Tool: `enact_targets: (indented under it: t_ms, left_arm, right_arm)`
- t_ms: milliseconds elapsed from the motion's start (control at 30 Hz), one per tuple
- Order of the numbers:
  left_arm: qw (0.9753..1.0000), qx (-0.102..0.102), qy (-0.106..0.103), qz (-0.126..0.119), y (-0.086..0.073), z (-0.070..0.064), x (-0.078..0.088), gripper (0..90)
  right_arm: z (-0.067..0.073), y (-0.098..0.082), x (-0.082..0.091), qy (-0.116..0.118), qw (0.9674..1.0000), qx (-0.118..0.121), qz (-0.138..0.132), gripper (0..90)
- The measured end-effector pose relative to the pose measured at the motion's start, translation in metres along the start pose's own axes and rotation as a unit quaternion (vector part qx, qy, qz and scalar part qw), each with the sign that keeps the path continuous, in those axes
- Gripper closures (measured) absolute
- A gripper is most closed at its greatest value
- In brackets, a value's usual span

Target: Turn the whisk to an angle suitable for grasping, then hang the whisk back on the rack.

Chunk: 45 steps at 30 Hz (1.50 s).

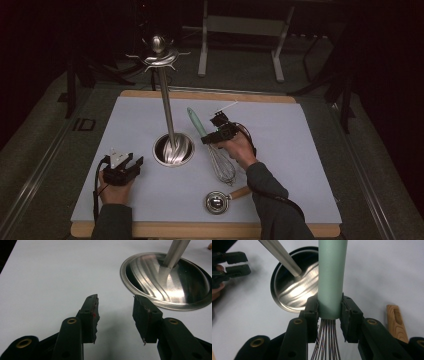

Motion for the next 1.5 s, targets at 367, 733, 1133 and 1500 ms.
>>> enact_targets:
  t_ms: [367,733,1133,1500]
  left_arm:
    - [1.0000,-0.001,0.000,0.000,0.000,0.000,0.000,56.3]
    - [1.0000,-0.002,0.001,0.000,0.000,0.000,0.000,56.3]
    - [1.0000,-0.004,0.002,0.000,0.000,0.000,0.000,56.3]
    - [1.0000,-0.003,0.002,0.000,0.000,-0.001,0.000,56.3]
  right_arm:
    - [0.005,0.001,0.015,0.012,0.9991,0.034,-0.021,69.4]
    - [0.015,0.002,0.029,0.028,0.9952,0.083,-0.045,69.4]
    - [0.025,0.002,0.048,0.041,0.9850,0.148,-0.080,69.4]
    - [0.033,0.004,0.067,0.058,0.9717,0.194,-0.122,69.4]
Point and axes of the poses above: each handheld gripper's, and its own axes: x roughly backward along the jaws, y roughly out of its top, z roughly to its left, the point moved 3 cm from there along -x, roughly forward along the jaws, and after that the axes turned 7 degrees about -x, right-handed, at the moved point
